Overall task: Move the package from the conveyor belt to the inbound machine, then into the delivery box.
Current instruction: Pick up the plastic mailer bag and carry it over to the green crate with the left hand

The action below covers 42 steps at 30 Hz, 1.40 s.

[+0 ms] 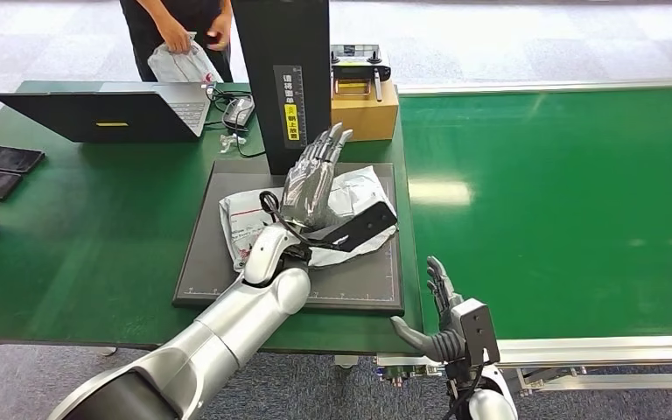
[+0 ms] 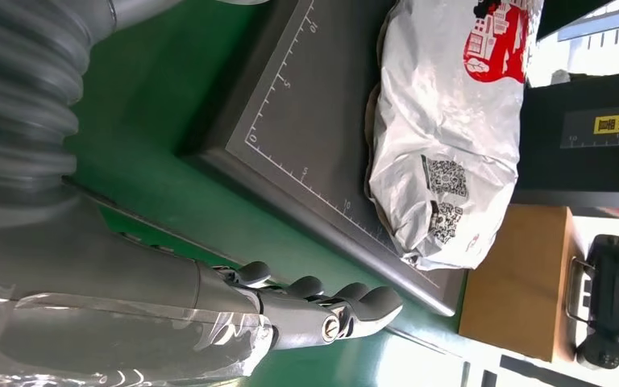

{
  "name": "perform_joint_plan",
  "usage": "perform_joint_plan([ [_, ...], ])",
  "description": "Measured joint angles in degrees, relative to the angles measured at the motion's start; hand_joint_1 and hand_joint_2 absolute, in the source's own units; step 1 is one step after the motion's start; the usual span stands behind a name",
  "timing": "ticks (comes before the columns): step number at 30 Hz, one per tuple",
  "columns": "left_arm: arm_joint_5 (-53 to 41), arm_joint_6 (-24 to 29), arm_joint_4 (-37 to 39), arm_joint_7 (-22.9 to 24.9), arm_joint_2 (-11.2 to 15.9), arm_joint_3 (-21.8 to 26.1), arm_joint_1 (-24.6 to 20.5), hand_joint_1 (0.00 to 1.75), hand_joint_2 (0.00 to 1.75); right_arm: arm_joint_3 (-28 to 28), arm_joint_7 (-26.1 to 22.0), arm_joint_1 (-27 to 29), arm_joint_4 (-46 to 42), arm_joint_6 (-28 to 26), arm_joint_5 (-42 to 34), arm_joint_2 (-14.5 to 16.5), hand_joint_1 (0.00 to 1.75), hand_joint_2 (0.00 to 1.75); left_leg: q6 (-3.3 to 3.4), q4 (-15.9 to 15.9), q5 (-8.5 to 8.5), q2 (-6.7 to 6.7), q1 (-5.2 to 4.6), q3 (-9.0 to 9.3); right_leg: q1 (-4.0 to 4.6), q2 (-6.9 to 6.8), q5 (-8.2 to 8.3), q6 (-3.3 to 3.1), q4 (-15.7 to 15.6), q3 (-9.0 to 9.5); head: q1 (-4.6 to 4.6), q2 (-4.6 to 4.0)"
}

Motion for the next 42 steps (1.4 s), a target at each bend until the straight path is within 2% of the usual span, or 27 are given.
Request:
perform_joint_plan([
  [2,-2.7,-3.6,0.3,3.4,0.0,0.7,-0.1,0.00,1.75,0.2,-0.2,-0.2,0.4,-0.2,-0.1,0.0,0.00,1.75,0.01,0.0,0.02,0.00,0.00,0.00,0.00,0.00,0.01,0.01,0.0,0.00,0.00,0.00],
  [6,-5.2,-13.9,1.5,10.3,-0.1,-0.3,-0.9,0.00,1.75,0.5,-0.5,-0.3,1.1,-0.4,-0.2,0.0,0.00,1.75,0.03,0.0,0.03,0.00,0.00,0.00,-0.01,0.00,0.02,0.02,0.0,0.00,0.01,0.00],
  [12,-4.1,-27.2,3.6,15.9,-0.1,-4.6,-2.2,0.00,1.75,0.5,-0.5,-0.2,1.3,-0.7,-0.2,-0.1,0.00,1.75,0.03,0.0,0.03,0.00,-0.01,-0.01,-0.01,0.00,0.02,0.02,0.0,-0.01,0.00,0.00],
  [18,-2.0,-32.0,4.5,18.3,-0.1,-7.9,-3.1,0.00,1.75,0.4,-0.5,-0.2,1.3,0.0,-0.2,-0.1,0.00,1.75,0.03,0.0,0.03,0.00,-0.01,-0.01,-0.01,0.00,0.02,0.02,0.0,-0.02,0.00,0.00],
  [28,-1.6,-32.0,7.2,20.9,-0.1,-9.9,-4.8,0.00,1.75,-0.3,-0.5,-0.2,1.3,1.1,0.2,-0.1,0.00,1.75,0.03,0.0,0.04,0.00,0.00,-0.01,-0.01,0.00,0.03,0.02,0.0,-0.01,0.00,0.00],
  [31,-1.7,-27.6,7.9,20.5,-0.1,-9.5,-4.8,0.00,1.75,-0.4,-0.5,-0.2,1.3,1.1,0.3,-0.1,0.00,1.75,0.03,0.0,0.04,0.00,0.00,-0.03,-0.01,0.00,0.03,0.02,0.0,-0.01,0.00,0.00],
  [35,-2.1,-16.0,8.3,17.5,0.2,-7.3,-4.7,0.00,1.75,-0.4,-0.4,-0.2,1.3,1.4,0.5,-0.1,0.00,1.75,0.03,0.0,0.04,0.00,0.00,-0.04,-0.01,0.00,0.02,0.02,0.0,-0.01,0.00,0.00],
  [37,-2.3,-11.8,8.3,16.3,0.4,-5.8,-4.7,0.00,1.75,-0.4,-0.3,-0.3,1.3,1.6,0.7,-0.1,0.00,1.75,0.03,0.0,0.04,0.00,0.00,-0.04,-0.01,-0.01,0.02,0.02,0.0,-0.01,0.00,0.00],
  [39,-2.8,-10.9,8.4,16.3,0.5,-4.5,-4.7,0.00,1.75,-0.3,-0.3,-0.5,1.5,1.8,0.9,-0.1,0.00,1.75,0.03,0.0,0.04,0.00,0.00,-0.04,-0.01,-0.01,0.02,0.02,0.0,-0.01,0.00,0.00],
  [42,-4.6,-14.4,8.9,18.4,0.7,-3.6,-4.8,0.00,1.75,-0.3,-0.3,-0.9,2.0,1.8,0.9,-0.1,0.00,1.75,0.03,0.0,0.04,-0.01,0.00,-0.04,-0.01,-0.01,0.03,0.02,0.0,-0.01,0.01,0.00],
])
